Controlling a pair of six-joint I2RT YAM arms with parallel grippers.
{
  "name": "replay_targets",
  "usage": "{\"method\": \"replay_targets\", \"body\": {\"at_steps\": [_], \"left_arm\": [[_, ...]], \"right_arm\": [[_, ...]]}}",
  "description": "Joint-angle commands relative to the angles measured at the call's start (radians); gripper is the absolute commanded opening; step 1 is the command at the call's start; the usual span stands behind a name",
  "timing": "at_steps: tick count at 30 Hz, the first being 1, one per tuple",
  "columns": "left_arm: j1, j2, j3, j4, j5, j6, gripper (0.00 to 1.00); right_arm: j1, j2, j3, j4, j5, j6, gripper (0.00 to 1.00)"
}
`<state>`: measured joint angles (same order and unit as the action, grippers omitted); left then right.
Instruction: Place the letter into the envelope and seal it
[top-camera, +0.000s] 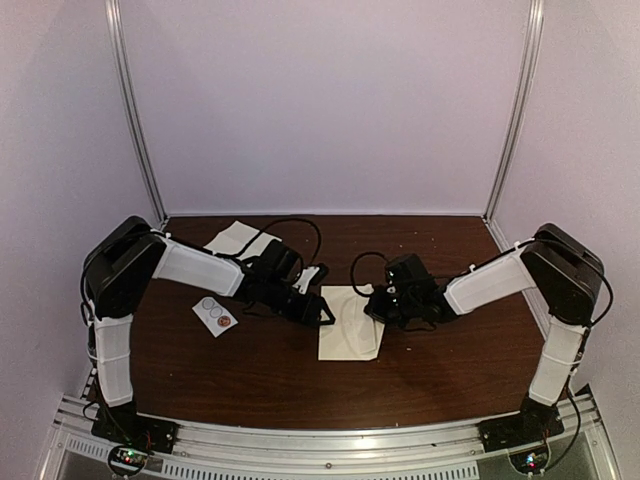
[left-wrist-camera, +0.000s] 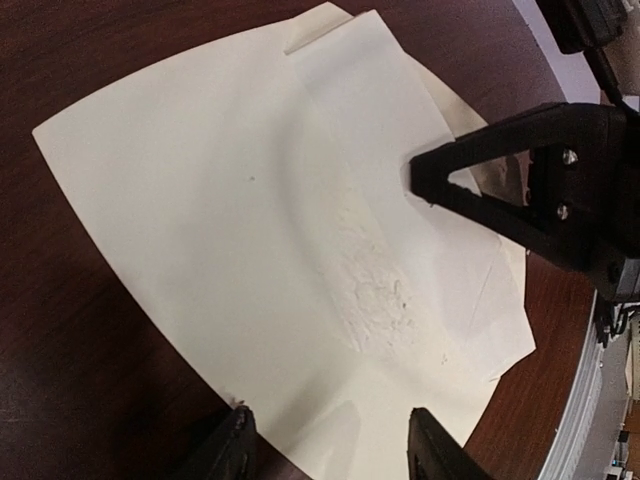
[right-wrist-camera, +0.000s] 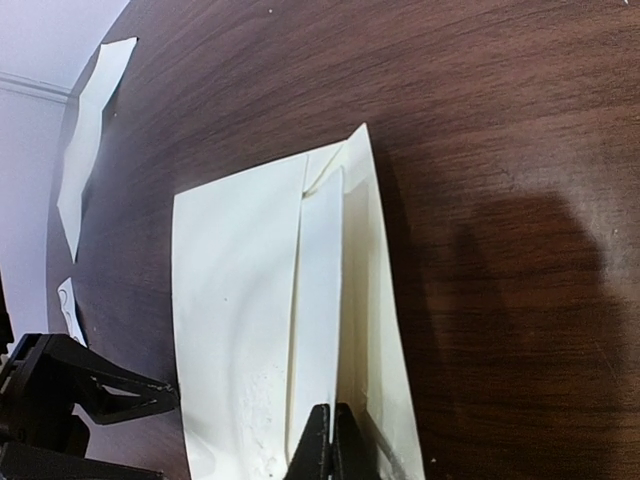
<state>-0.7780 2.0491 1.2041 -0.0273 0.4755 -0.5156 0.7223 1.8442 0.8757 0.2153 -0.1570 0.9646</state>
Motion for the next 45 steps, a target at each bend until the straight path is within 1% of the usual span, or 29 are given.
{"method": "replay_targets", "body": {"at_steps": [1, 4, 10, 13, 17, 19, 20, 24, 26, 29, 30, 36, 39, 43, 45], "left_arm": [[-0.024, 0.021, -0.017, 0.020, 0.047, -0.027, 0.53], [-0.049, 0.013, -0.019, 0.020, 0.056, -0.031, 0.53], [-0.052, -0.011, -0.032, 0.020, 0.049, -0.032, 0.53], [-0.053, -0.032, -0.041, 0.021, 0.042, -0.032, 0.53], [-0.052, -0.089, -0.072, 0.070, 0.000, -0.031, 0.59], [-0.053, -0.131, -0.086, 0.080, -0.030, -0.027, 0.62], [-0.052, -0.147, -0.089, 0.079, -0.047, -0.023, 0.64], [-0.052, -0.183, -0.089, 0.065, -0.105, -0.005, 0.71], [-0.049, -0.182, -0.085, 0.061, -0.111, -0.004, 0.73], [-0.046, -0.172, -0.083, 0.063, -0.098, -0.009, 0.74], [-0.045, -0.166, -0.081, 0.063, -0.092, -0.011, 0.74], [-0.046, -0.128, -0.076, 0.075, -0.040, -0.024, 0.75], [-0.046, -0.118, -0.074, 0.073, -0.037, -0.024, 0.75], [-0.046, -0.112, -0.073, 0.080, -0.028, -0.026, 0.74], [-0.046, -0.113, -0.078, 0.100, -0.012, -0.031, 0.73]], "right_arm": [[0.001, -0.011, -0.002, 0.031, 0.004, -0.025, 0.00], [0.004, 0.002, 0.000, 0.037, -0.044, -0.033, 0.00], [0.021, -0.042, -0.054, 0.035, -0.085, -0.061, 0.00], [0.037, -0.088, -0.073, -0.001, -0.072, -0.087, 0.00], [0.039, -0.159, -0.079, -0.085, -0.022, -0.125, 0.01], [0.040, -0.195, -0.066, -0.140, 0.009, -0.146, 0.09], [0.039, -0.212, -0.059, -0.168, 0.027, -0.155, 0.14], [0.040, -0.296, -0.043, -0.269, 0.101, -0.180, 0.40], [0.039, -0.342, -0.040, -0.316, 0.142, -0.192, 0.51], [0.039, -0.401, -0.045, -0.366, 0.189, -0.209, 0.64], [0.037, -0.413, -0.046, -0.380, 0.198, -0.216, 0.66], [0.037, -0.411, -0.056, -0.431, 0.221, -0.243, 0.70], [0.037, -0.405, -0.061, -0.433, 0.214, -0.253, 0.68], [0.041, -0.362, -0.057, -0.417, 0.161, -0.262, 0.67], [0.047, -0.337, -0.067, -0.376, 0.097, -0.242, 0.65]]}}
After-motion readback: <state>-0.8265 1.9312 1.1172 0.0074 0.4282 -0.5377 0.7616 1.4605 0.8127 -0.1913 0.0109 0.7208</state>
